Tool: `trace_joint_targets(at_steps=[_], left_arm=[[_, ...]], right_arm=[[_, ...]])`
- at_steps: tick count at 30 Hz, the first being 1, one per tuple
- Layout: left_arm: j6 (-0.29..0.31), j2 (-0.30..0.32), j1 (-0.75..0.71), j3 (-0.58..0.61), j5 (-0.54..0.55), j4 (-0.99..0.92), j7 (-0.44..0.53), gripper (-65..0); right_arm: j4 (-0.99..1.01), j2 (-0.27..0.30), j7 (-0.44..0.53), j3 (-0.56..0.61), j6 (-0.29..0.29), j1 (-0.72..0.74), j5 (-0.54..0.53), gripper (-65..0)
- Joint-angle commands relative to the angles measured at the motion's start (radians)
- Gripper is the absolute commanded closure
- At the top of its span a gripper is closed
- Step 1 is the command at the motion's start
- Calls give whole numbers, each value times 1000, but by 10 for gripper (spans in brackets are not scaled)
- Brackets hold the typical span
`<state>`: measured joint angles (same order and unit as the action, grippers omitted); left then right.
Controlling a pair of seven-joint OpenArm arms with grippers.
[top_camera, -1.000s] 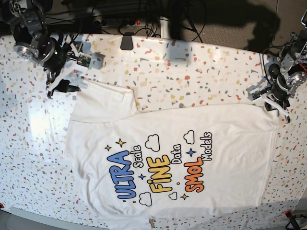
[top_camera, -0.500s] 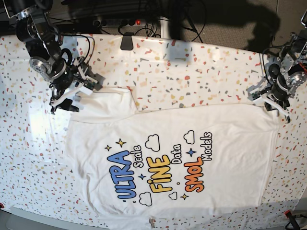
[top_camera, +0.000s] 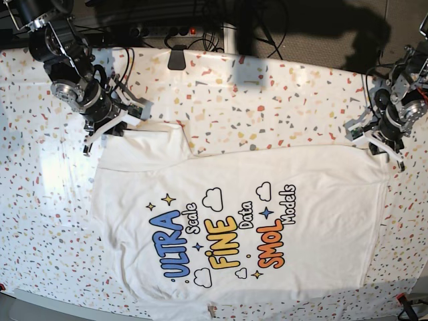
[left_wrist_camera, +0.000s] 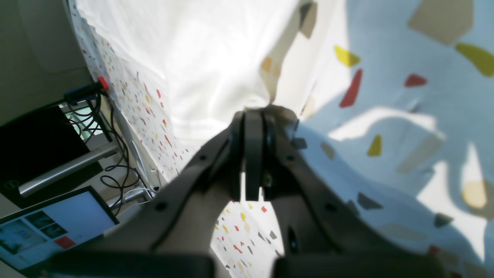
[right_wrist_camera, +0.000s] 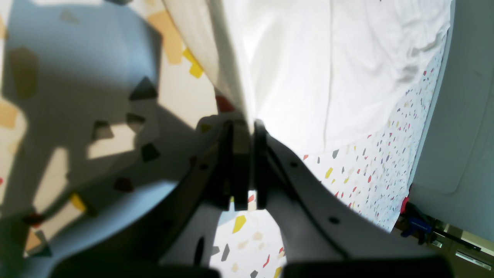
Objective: Fold the T-shirt properly
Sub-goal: 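Lower both grippers and pinch the shirt's shoulder edges, then pull the shoulder edges apart with both grippers to flatten the shirt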
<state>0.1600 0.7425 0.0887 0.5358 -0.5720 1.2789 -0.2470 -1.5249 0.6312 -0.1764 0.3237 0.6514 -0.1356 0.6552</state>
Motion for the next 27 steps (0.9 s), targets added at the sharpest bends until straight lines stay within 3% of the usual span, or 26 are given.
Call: trace_joint_targets(at_steps=[1,6,8,11,14,21,27], left_arm=[[-14,20,17,-10,-3,10,0,0],[-15,20,17,-10,-3,10,0,0],[-15,20,17,-10,-3,10,0,0],[-15,20,17,-10,-3,10,0,0],[-15,20,17,-10,-3,11,-5,0],[-15,21,11,-10,-3,59,-131,0],[-14,21,-17,-10,-3,158,-209,0]], right_arm=[[-1,14,-19,-2,29,3,-13,0],[-1,14,-80,-2,29,3,-148,0],[-6,14,-173,-2,20,3,-235,0],[-38,16,-313,-2,-37,2,-335,0],[-90,23,-341,-3,-50,0,-353,0],[-208,63,-397,-3,-54,-61,-353,0],[-317,98,-495,-30,-106,-191,-352,0]])
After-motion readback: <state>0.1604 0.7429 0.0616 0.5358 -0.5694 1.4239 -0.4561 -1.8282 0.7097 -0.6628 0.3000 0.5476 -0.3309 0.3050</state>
